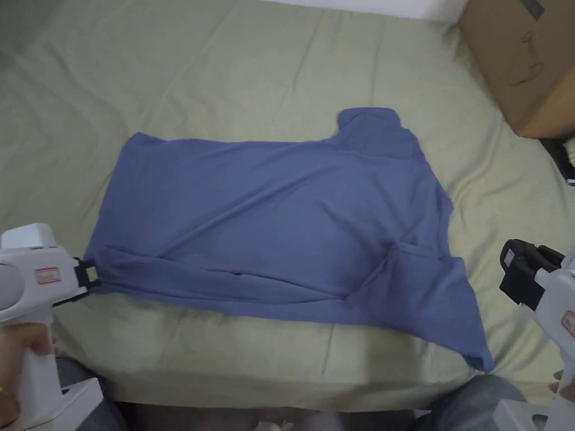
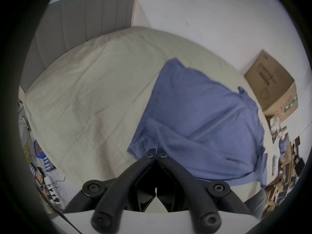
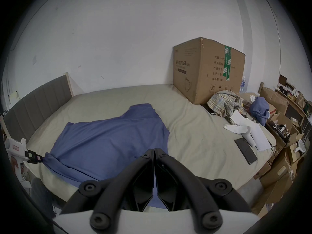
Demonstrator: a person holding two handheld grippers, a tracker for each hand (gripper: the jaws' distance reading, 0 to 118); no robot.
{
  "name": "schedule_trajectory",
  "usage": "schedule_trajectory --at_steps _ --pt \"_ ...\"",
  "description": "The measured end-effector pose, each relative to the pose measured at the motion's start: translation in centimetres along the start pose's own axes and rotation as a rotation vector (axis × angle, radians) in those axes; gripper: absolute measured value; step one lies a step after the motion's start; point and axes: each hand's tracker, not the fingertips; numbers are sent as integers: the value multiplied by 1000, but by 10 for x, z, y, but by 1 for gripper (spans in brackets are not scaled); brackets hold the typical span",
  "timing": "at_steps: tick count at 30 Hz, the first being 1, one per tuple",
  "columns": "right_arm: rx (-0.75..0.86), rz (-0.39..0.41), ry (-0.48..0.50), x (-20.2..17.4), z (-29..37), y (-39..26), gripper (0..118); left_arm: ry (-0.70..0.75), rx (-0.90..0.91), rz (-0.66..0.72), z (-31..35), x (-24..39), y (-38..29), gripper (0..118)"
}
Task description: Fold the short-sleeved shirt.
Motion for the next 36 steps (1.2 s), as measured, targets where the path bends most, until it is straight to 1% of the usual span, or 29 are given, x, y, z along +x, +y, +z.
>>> schedule_trajectory --at_steps 1,4,5,6,7,8,9,10,15,17,18,19,20,21,22,23,25,31,32,35,36 --pt "-17 -5 -5 6 -3 3 0 4 1 6 2 2 1 0" --pt "-144 -27 -12 26 -17 6 1 -15 32 10 12 5 2 0" --pt "-222 -25 -11 32 -24 6 6 -19 35 10 12 9 3 0" --pt "-274 -33 -5 37 -31 4 34 -25 44 8 14 10 2 0" --pt "-337 -44 2 43 -40 0 64 -24 46 6 15 12 2 0" --pt "-408 -50 24 47 -48 -6 90 -22 44 5 15 13 3 0" --pt "-454 -57 33 48 -56 -14 105 -23 44 5 15 15 3 0" --pt "-507 -44 38 46 -63 -21 105 -24 44 7 15 15 3 0" --pt "-669 76 60 34 -89 -61 105 -27 41 43 18 14 1 0" --pt "-701 93 65 28 -96 -74 104 -22 42 43 19 14 2 0" --pt "-710 87 59 25 -100 -78 103 -18 41 40 19 15 2 0" --pt "-719 93 57 23 -103 -81 98 -16 41 40 19 16 2 0" --pt "-715 90 59 27 -106 -85 85 -18 41 42 20 17 2 0" --pt "-715 91 60 26 -107 -86 53 -18 41 45 18 14 3 0" --pt "-707 91 57 26 -108 -86 24 -17 41 46 18 14 3 0" --pt "-696 75 55 28 -108 -84 5 -16 41 45 18 15 3 0" --pt "-687 17 94 41 -105 -77 5 -17 45 50 19 14 3 0" --pt "-541 -37 179 69 -85 -15 5 -67 105 142 36 10 23 0" --pt "-507 -42 188 57 -76 -1 5 -78 129 172 39 9 31 0" --pt "-462 -64 197 57 -88 37 5 -107 168 221 41 11 54 0" --pt "-461 -73 204 49 -93 48 5 -105 174 217 39 13 63 0"
